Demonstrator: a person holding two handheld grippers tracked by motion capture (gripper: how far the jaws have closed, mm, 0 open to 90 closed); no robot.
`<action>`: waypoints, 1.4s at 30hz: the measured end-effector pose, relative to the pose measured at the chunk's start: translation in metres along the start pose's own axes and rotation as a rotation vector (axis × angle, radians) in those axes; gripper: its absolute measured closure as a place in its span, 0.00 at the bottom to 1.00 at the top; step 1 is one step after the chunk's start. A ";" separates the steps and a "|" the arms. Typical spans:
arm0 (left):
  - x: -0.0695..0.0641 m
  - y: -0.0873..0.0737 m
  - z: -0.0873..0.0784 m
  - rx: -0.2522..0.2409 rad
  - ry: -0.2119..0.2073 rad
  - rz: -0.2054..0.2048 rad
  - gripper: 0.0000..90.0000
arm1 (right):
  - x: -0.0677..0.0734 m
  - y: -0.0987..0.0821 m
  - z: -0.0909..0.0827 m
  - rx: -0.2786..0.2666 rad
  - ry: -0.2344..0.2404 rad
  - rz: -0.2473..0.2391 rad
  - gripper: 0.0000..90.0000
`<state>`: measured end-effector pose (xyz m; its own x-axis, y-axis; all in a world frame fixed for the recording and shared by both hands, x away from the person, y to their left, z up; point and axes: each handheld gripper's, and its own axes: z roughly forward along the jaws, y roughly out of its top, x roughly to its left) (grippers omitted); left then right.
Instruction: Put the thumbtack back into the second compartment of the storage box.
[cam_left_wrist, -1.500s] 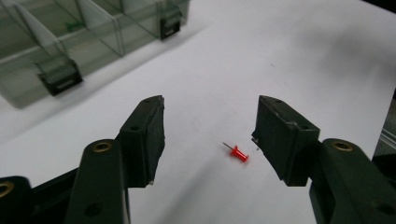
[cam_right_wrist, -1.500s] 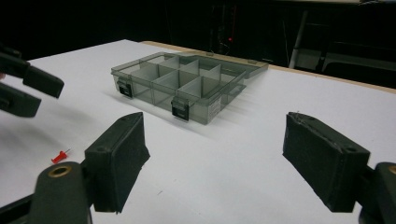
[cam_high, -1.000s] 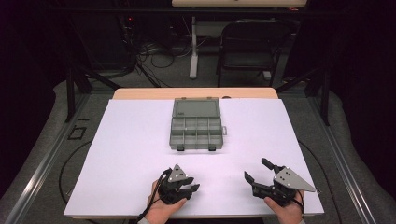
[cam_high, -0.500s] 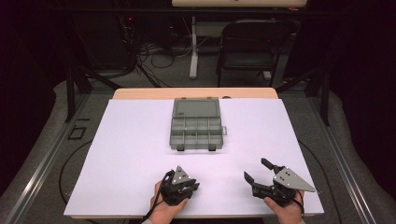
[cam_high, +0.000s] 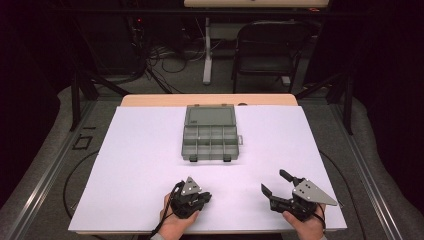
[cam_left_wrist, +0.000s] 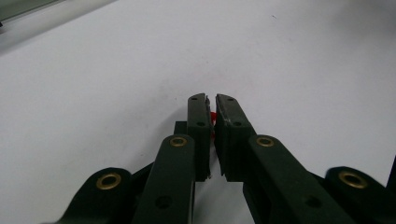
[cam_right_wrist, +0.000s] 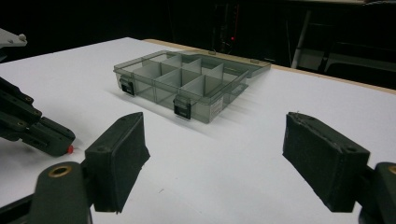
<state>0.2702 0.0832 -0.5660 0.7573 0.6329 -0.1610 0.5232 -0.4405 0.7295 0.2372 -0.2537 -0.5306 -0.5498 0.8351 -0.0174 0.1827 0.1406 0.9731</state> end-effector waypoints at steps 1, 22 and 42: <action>0.000 0.000 0.000 -0.001 -0.001 -0.002 0.94 | 0.000 0.000 0.000 0.000 0.000 0.000 0.23; 0.013 0.006 -0.015 -0.046 -0.035 -0.049 0.95 | 0.000 0.000 0.000 -0.001 0.000 0.003 0.23; 0.042 0.012 -0.041 -0.130 0.031 -0.110 0.95 | 0.000 0.000 0.000 0.004 0.001 0.003 0.23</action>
<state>0.2918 0.1303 -0.5373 0.6847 0.6931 -0.2253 0.5459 -0.2828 0.7887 0.2372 -0.2541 -0.5307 -0.5499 0.8351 -0.0140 0.1875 0.1398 0.9723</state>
